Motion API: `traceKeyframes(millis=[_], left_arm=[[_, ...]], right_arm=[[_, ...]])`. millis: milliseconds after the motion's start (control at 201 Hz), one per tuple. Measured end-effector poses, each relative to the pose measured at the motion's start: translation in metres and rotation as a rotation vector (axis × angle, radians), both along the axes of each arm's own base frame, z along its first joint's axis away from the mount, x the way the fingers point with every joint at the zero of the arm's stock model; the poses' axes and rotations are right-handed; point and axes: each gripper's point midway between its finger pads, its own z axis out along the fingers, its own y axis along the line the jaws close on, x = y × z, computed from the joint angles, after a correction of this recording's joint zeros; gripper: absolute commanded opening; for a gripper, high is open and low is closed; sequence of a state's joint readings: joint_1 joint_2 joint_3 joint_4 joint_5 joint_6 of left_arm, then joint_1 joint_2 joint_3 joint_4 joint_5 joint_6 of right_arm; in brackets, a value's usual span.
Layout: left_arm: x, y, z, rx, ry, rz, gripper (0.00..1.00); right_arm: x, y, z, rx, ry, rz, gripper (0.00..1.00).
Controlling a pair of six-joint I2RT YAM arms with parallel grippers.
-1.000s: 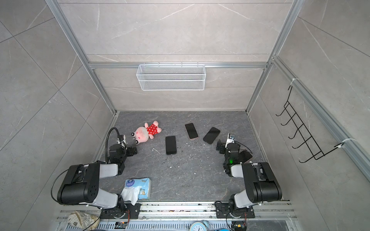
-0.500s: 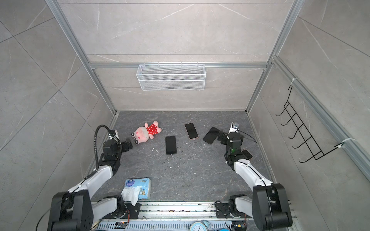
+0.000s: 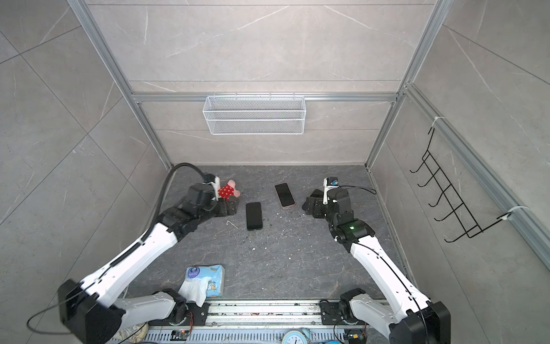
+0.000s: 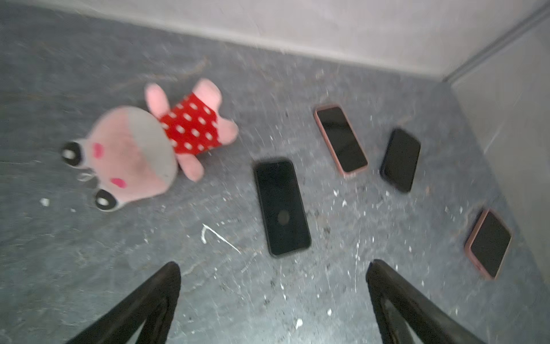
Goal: Take the phone out of the phone case
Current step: Pick up the phone from the center of the table.
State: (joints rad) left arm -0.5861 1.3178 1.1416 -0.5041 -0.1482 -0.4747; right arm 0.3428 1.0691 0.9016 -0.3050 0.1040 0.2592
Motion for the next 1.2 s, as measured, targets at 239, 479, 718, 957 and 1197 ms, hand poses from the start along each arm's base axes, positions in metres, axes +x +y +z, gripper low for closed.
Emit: traceKeyframes(millis=[239,479,718,957,1197], left_arm=[[0.009,-0.039,-0.085,0.148,0.302,-0.029,1.00],[0.028,-0.056,-0.128,0.208,0.436,-0.010,1.00],[0.041,-0.066,-0.149,0.237,0.492,0.016,1.00],[0.055,-0.067,-0.165,0.236,0.524,0.059,0.99],[0.072,-0.059,-0.188,0.228,0.564,0.116,0.98]], right_arm=[[-0.025,0.033,-0.003,0.000,0.060,0.104,1.00],[-0.040,0.054,-0.013,-0.011,0.104,0.167,1.00],[-0.051,0.085,-0.034,-0.040,0.161,0.249,0.99],[-0.064,0.118,-0.050,-0.070,0.194,0.341,1.00],[-0.072,0.138,-0.055,-0.095,0.196,0.389,1.00]])
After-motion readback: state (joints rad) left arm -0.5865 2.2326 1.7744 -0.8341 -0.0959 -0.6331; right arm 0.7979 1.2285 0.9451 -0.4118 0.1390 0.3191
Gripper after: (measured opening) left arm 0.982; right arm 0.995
